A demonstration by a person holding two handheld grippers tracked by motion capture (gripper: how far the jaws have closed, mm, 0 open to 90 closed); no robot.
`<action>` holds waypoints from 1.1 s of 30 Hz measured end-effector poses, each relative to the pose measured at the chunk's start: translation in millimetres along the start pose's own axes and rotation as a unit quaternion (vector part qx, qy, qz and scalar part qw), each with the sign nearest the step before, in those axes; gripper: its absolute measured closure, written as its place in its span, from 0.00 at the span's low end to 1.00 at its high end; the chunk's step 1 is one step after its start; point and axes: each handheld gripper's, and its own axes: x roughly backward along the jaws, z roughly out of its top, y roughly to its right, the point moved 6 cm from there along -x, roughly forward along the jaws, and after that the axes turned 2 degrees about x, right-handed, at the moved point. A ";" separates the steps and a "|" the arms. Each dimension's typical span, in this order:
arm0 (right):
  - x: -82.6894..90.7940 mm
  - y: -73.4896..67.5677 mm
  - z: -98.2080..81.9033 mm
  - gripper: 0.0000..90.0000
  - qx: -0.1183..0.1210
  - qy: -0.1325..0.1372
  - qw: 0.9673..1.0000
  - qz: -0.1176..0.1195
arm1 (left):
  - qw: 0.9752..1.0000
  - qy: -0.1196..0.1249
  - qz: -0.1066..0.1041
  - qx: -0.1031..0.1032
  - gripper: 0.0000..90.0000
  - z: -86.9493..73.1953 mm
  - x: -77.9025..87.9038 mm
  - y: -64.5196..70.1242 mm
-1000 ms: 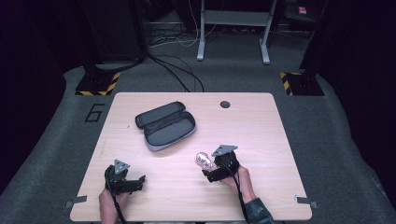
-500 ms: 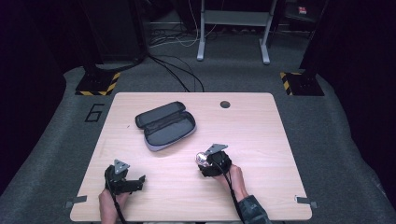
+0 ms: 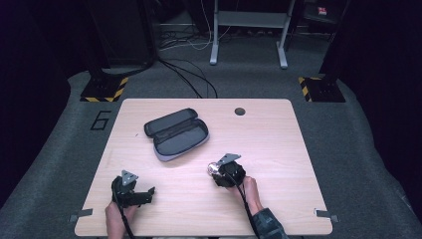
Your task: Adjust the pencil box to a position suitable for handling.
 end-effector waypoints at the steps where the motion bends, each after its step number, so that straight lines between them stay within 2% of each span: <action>1: 0.3 -0.3 0.0 0.55 0.000 0.000 1.000 0.002 | 1.000 0.000 0.000 0.000 0.03 0.0 0.0 0.0; 6: 2.2 -0.7 1.1 0.55 0.001 0.008 1.000 0.001 | 1.000 0.000 -0.001 0.001 0.03 0.0 -0.1 0.1; 8: 5.5 -0.4 1.7 0.55 0.004 0.009 1.000 0.001 | 1.000 0.000 -0.001 0.000 0.03 0.0 0.0 0.1; 15: 23.2 6.5 3.4 0.55 -0.009 0.035 0.999 -0.010 | 1.000 0.000 -0.001 0.001 0.03 0.0 0.0 0.2; 19: 41.3 18.2 1.4 0.55 -0.012 0.049 0.998 -0.023 | 1.000 0.000 -0.001 0.001 0.03 0.0 -0.1 0.1; 25: 57.3 31.1 -6.7 0.55 -0.018 0.056 0.998 -0.039 | 1.000 0.000 0.000 0.001 0.03 0.0 0.0 0.1; 28: 66.0 40.4 -15.3 0.55 -0.037 0.059 0.996 -0.049 | 1.000 0.000 0.000 0.001 0.03 0.0 0.0 0.0; 33: 76.7 57.3 -31.4 0.55 -0.051 0.058 0.995 -0.067 | 1.000 0.000 0.000 0.000 0.03 0.0 0.0 0.0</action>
